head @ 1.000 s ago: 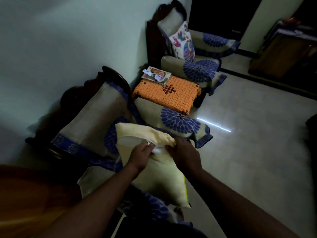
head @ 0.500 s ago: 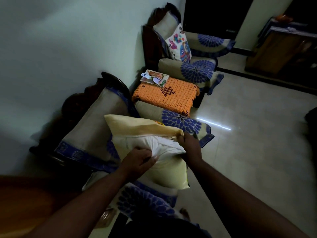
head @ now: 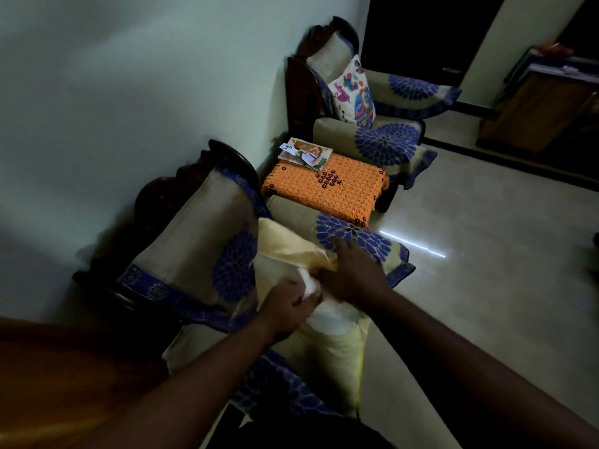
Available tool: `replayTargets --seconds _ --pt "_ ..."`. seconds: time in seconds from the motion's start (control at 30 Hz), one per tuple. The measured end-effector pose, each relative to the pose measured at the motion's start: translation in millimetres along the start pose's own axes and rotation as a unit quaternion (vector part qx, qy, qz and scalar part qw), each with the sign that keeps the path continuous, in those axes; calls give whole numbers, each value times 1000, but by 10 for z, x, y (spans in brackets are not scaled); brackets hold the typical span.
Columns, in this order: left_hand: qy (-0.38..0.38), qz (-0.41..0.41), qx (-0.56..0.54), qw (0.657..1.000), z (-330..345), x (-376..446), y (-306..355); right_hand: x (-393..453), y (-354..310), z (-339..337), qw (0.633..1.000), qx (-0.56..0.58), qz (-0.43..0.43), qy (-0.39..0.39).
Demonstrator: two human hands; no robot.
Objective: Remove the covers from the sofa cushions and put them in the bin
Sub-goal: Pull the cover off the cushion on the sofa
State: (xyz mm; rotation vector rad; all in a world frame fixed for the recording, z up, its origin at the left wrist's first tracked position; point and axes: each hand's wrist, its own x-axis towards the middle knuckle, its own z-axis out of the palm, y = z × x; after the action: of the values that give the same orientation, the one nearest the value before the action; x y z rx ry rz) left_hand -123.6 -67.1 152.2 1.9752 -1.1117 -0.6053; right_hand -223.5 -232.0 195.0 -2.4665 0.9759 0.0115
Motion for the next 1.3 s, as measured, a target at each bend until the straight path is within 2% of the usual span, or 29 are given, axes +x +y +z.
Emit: replayTargets --seconds 0.1,0.17,0.2,0.27,0.3,0.37,0.43,0.5,0.6,0.67,0.77,0.83,0.93,1.03,1.13,1.3 --pt "32 161 113 980 7 -55 -2 125 -20 -52 993 -94 -66 8" --pt "16 230 194 953 -60 -88 -59 136 -22 -53 985 -134 -103 28" --pt "14 248 218 944 -79 -109 -106 133 2 -27 988 -113 -90 46" --pt "1 261 228 938 -116 -172 -140 92 91 43 995 3 -26 98" --pt "0 255 235 938 -167 -179 -155 63 127 87 990 76 0 118" --pt "9 179 229 957 -311 -160 -128 -18 142 161 974 189 -9 124" --pt "53 6 119 991 -482 -70 -29 -122 97 193 962 245 -57 108" --pt "75 -120 40 989 -598 167 68 -196 30 162 949 289 -103 78" --pt "-25 -120 70 990 -611 567 233 -213 5 125 912 399 -89 29" --pt "-19 -75 97 992 -576 687 262 -194 66 90 897 440 -45 6" --pt "-14 6 166 986 -467 642 262 -112 152 -29 942 335 -24 -9" --pt "-5 69 216 974 -329 568 263 -26 123 -149 973 226 -2 44" --pt "8 138 257 957 -131 480 262 102 6 -325 990 57 23 126" --pt "27 160 284 945 -137 446 270 179 -42 -379 985 -92 -36 144" --pt "51 210 309 926 -161 384 234 177 -12 -373 980 -120 -60 145" --pt "82 236 270 930 -195 214 43 113 19 -387 988 -58 -9 146"
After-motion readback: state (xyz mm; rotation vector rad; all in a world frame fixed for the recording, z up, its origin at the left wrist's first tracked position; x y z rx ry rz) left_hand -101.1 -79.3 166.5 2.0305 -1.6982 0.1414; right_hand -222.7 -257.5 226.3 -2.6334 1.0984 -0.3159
